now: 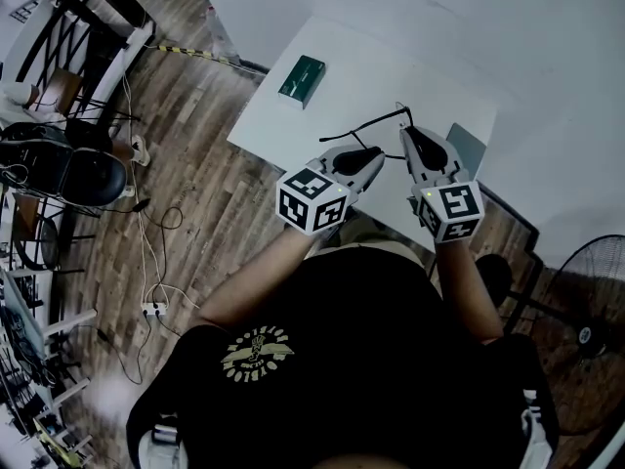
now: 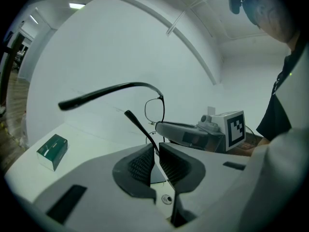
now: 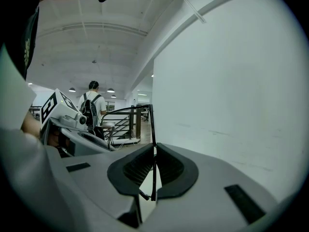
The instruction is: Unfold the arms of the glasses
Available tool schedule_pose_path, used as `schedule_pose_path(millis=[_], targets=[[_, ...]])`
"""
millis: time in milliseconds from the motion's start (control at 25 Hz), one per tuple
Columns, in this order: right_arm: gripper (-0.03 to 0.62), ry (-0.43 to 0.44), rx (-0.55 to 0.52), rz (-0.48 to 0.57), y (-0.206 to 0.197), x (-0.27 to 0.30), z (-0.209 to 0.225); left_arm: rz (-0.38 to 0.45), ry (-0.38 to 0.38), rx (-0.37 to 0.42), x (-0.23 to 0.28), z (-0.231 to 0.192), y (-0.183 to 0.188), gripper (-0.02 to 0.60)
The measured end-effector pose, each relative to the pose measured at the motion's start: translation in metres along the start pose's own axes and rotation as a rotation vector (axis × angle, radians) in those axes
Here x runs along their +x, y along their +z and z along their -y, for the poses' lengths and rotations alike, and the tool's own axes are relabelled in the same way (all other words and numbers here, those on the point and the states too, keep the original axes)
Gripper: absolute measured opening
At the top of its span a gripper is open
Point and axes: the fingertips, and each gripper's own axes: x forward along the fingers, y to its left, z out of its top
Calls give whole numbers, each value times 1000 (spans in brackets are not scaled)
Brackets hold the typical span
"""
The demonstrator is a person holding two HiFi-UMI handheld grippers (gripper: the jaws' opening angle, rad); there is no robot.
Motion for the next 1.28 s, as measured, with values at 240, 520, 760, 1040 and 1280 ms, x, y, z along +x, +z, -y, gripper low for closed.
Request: schedule_pose_path(millis=[240, 520, 760, 1040, 1280], targets=[[18, -2, 70, 6, -4, -2, 5, -8, 1, -10, -2, 0, -7, 35], [18, -1, 129, 22, -4, -5, 10, -17, 11, -14, -4, 0, -15, 35], [18, -3, 238, 47, -5, -8, 22, -23, 15, -10, -2, 2, -18, 35], [18, -11, 377, 80, -9, -17, 39, -35, 12, -1, 3, 8, -21, 34], [18, -27, 415, 92, -12, -23, 50, -53, 6, 10, 11, 10, -27, 34]])
